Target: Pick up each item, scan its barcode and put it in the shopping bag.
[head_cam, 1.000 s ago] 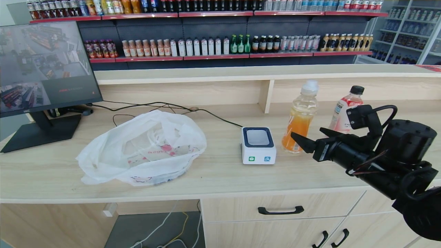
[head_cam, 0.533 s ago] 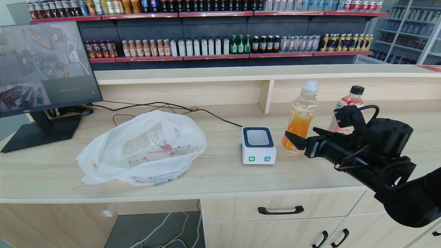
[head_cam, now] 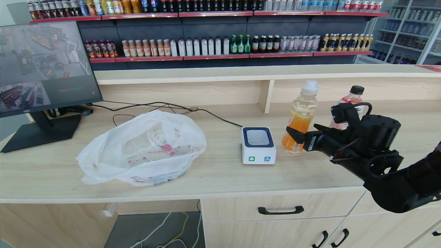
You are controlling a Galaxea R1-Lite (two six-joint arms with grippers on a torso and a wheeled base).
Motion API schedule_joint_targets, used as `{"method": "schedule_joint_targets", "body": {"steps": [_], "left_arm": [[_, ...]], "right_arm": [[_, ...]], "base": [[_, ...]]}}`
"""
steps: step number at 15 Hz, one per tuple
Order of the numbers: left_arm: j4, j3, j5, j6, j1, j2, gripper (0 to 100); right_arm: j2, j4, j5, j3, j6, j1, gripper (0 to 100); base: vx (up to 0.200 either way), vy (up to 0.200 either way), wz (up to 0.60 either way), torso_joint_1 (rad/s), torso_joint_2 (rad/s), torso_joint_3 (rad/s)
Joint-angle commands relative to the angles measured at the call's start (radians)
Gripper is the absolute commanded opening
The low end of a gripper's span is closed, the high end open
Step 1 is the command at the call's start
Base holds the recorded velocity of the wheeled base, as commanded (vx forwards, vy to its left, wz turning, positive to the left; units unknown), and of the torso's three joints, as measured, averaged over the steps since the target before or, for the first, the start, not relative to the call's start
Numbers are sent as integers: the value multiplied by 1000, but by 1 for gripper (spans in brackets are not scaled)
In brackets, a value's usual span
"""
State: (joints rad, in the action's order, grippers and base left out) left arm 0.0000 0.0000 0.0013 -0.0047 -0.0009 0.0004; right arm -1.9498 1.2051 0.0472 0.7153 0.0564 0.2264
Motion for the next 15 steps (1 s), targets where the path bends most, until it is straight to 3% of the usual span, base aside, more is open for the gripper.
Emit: {"method": "schedule_joint_targets", "body": {"steps": [1,4,9,15], "left_arm": [[0,0,0,0,-1,0,100],[0,0,0,0,-1,0,100],[0,0,0,0,-1,0,100],[0,0,0,-1,1,0,100]], "right_arm": [[-43,1,0,38,0,-1,100],[-103,28,2,136,5,-9,100],[-124,77,2,124,2,-7,100],[-198,274,6,96,0,18,100]], "base": [[0,0,0,0,0,0],[0,0,0,0,0,0],[0,0,0,0,0,0],[0,0,0,0,0,0]]}}
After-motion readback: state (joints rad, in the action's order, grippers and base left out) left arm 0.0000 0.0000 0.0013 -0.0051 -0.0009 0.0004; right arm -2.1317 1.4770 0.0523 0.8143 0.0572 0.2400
